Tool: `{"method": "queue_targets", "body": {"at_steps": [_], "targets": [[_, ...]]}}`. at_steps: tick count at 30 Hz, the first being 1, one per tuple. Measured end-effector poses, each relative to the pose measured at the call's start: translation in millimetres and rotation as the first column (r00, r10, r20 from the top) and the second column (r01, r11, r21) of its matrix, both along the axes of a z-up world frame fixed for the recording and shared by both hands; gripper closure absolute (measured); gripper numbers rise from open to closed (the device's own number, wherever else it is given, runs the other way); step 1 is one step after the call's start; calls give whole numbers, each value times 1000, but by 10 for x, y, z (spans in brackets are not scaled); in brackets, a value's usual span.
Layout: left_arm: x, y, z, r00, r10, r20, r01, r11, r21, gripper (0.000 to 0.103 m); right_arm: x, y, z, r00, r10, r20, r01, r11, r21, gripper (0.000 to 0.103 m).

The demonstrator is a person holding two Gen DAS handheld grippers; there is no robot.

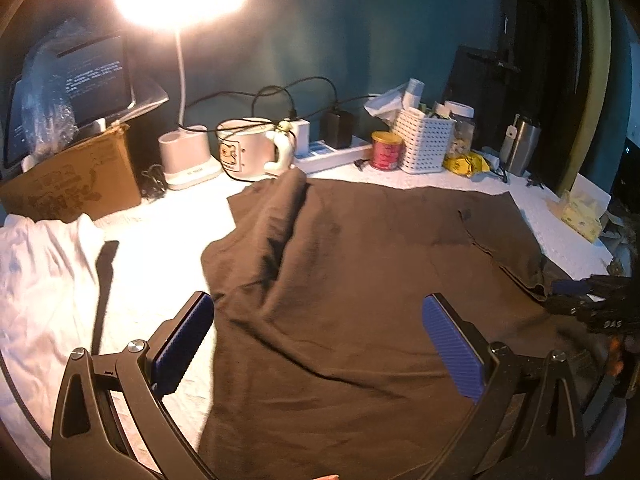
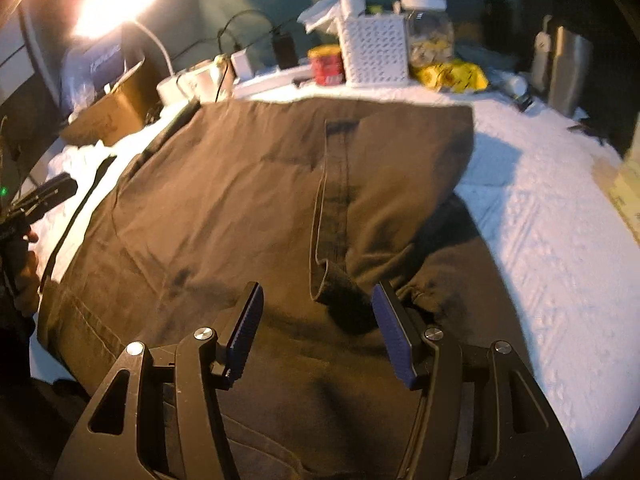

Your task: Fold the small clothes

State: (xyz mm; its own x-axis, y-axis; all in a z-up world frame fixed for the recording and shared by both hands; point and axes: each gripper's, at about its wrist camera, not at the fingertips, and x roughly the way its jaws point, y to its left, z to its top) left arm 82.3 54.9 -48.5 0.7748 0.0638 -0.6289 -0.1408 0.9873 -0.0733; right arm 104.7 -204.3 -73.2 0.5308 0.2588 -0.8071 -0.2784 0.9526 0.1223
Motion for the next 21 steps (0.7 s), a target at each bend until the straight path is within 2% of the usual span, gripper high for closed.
{"method": "queue_targets", "body": {"at_steps": [8,14,17,21], "targets": [[53,339,-17,1000,-20,9,21,1000,-21,3,45,115,279,994,-61,93,63,998,-19,42],[184,621,-79,1000,-26,-5,26,996,-81,25,166,252,310,993,-63,96,65,998,-20,42],[253,758,-99,1000,-21,-3,21,996,-89,28,225,286,324,992,-70,101,73,997,-21,42],[410,949,-146,1000,-17,-16,15,994,-112,39,301,335,307,992,-75,98,78,997,-24,42]]}}
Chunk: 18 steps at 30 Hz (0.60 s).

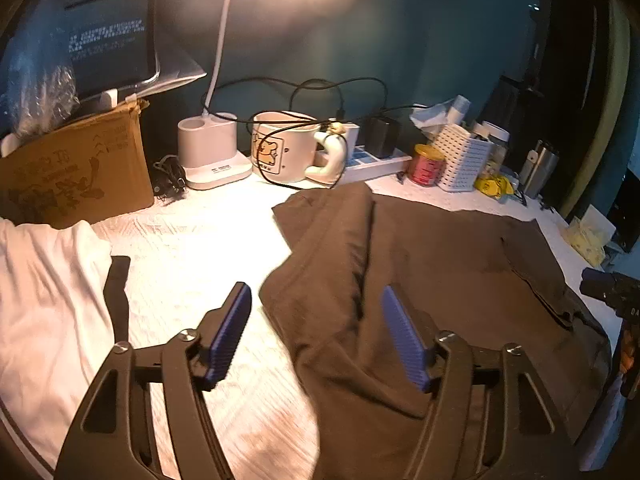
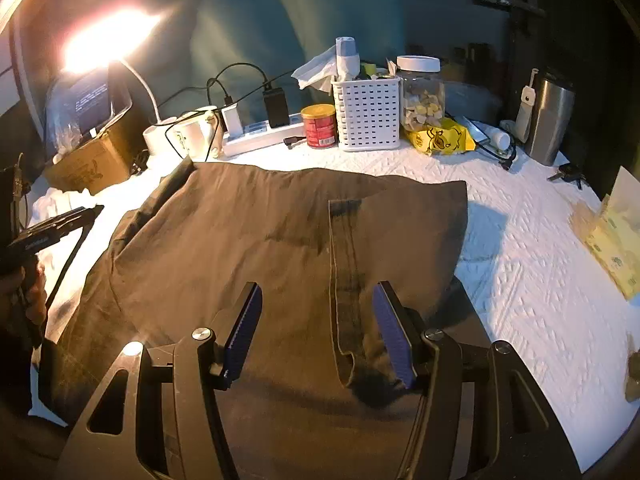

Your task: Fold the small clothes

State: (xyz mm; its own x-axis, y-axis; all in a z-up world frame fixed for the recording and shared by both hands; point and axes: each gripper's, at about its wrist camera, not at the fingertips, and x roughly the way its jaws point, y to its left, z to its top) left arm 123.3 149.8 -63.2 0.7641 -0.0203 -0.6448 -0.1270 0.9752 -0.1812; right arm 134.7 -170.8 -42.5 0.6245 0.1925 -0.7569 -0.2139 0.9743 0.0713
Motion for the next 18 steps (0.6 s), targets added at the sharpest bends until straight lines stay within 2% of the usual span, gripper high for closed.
{"method": "queue_targets", "body": {"at_steps": [2,12,18], "targets": [[96,86,-39,1000,4,-11,-4,1000,-15,42,53,21,-19,1000,-5,-2,5,1000,-5,42],[468,266,-296,997,19,-81,-26,995,-95,41,237,35,-127,1000,4,-24,-4,1000,-5,42],[525,244,-384,994,2,-106,-17,991,-135,41,295,-33,-196,999,-3,-36,3,1000,5,42]]}}
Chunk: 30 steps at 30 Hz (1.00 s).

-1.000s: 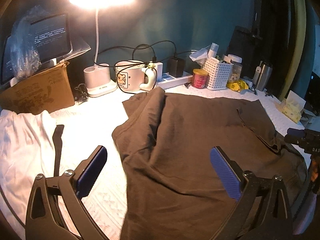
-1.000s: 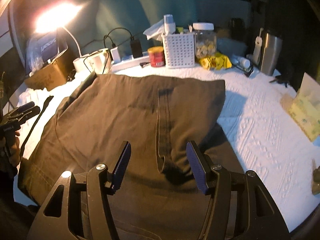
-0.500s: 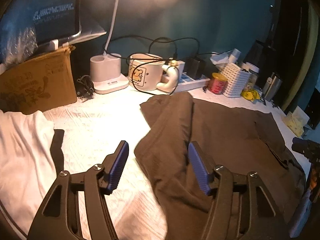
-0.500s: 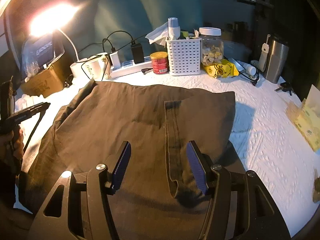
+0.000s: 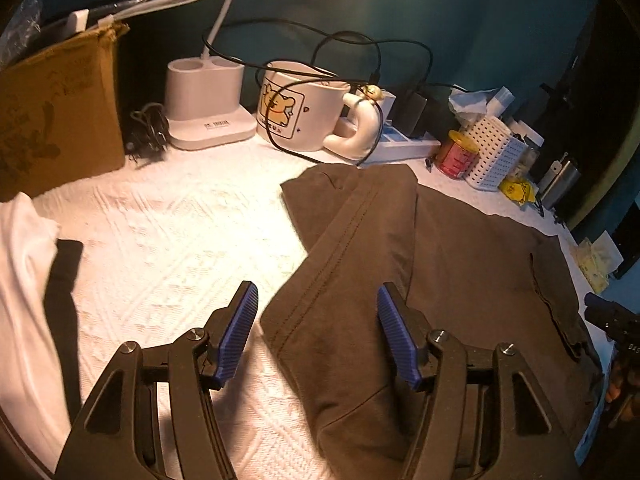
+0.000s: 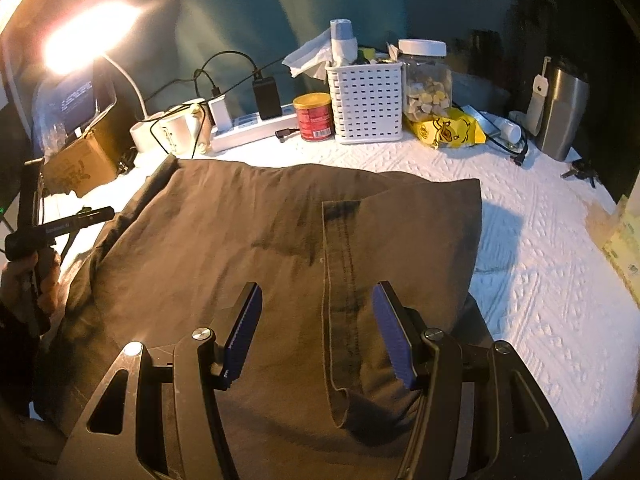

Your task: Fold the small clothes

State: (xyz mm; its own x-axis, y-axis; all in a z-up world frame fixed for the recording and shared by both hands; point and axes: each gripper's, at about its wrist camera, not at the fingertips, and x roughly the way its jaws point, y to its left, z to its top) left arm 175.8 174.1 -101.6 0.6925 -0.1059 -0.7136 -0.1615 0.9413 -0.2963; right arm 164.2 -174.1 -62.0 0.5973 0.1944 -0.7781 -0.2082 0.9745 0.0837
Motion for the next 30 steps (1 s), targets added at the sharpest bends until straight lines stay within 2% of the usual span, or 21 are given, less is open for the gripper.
{"method": "queue_targets", "body": {"at_steps": [7,11,17,19,20,22,26,30], "targets": [[20,-17,-62,1000,4,-30,-5,1000,-30,41,-4,-43,-57,1000,10,-8,-10,1000,15,42],[78,-66,-99,997,32,-65,-28,998,54,41,-17,-110,-96,1000,1,-12,0,1000,31,42],[106,-185,-111,996,18,-83,-4,986,169,42,-45,-214,-142,1000,-9,-17,10,998,54,42],[119,-200,-99,995,45,-87,-27,979,201,73,-53,-237,-145,1000,-8,-18,9,998,61,42],[126,-192,-95,994,56,-90,-37,980,196,94,-63,-247,-140,1000,-7,-17,8,998,66,42],[104,-193,-57,995,67,-73,-54,984,168,98,-91,-276,-125,1000,-9,-13,10,997,76,42],[9,-338,137,998,70,1,-68,975,214,99,-122,-384,-102,1000,-30,-4,31,995,95,42],[-57,-557,347,998,26,62,-41,968,247,99,-155,-497,-145,998,-63,-11,64,993,100,42]]}}
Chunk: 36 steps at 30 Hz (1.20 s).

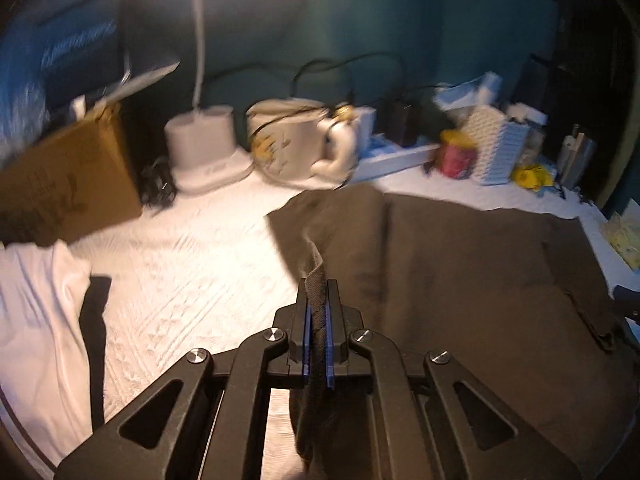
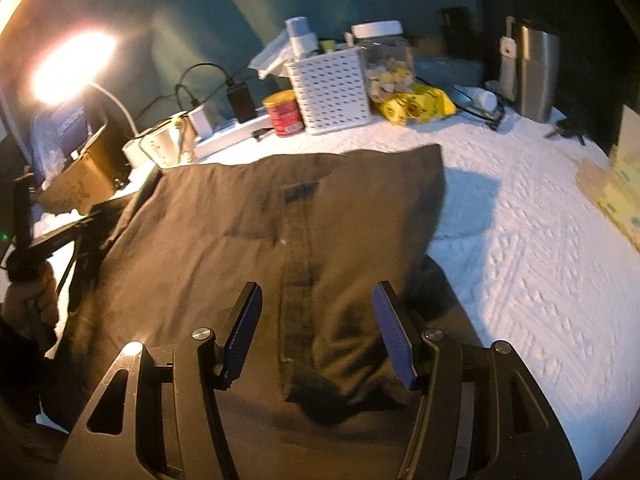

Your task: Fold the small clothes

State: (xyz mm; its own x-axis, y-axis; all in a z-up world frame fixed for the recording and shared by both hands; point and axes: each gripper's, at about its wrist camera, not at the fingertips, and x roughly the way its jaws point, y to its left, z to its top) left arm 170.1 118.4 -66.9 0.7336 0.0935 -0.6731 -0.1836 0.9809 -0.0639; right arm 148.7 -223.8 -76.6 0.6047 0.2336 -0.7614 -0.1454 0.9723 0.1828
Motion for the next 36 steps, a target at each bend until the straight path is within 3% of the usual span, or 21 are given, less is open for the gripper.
{"method": "queue_targets", "body": {"at_steps": [6,14,16,18,21,23,26,28,31,36], "targets": [[-21,-543,76,995,-95,22,93,991,101,99,-107,-106,57,999,-22,25,22,1000,9,42],[95,-1135,-212,972,-210,-109,224,964,144,98,-233,-249,66,999,-46,28,45,999,24,42],[95,-1203,-265,960,-235,-154,254,960,116,89,-253,-278,65,998,-51,28,50,998,25,42],[-8,-1248,-243,950,-263,-168,281,955,95,63,-278,-308,67,998,-57,31,56,998,30,42],[-151,-1198,-96,952,-273,-142,285,955,78,58,-301,-345,61,997,-65,32,64,997,37,42],[-192,-1073,28,965,-239,-108,249,964,92,55,-298,-345,51,997,-65,31,63,997,39,42],[-167,-886,89,981,-184,-63,190,976,109,34,-297,-326,53,998,-55,33,53,998,45,42],[-96,-731,68,986,-156,-49,159,985,65,33,-309,-309,59,998,-49,36,48,998,48,42],[11,-620,-30,982,-181,-63,177,982,-59,33,-321,-303,63,998,-44,38,42,998,48,42],[145,-817,-249,950,-282,-133,267,956,-122,33,-330,-346,56,998,-55,28,54,998,37,42]]}}
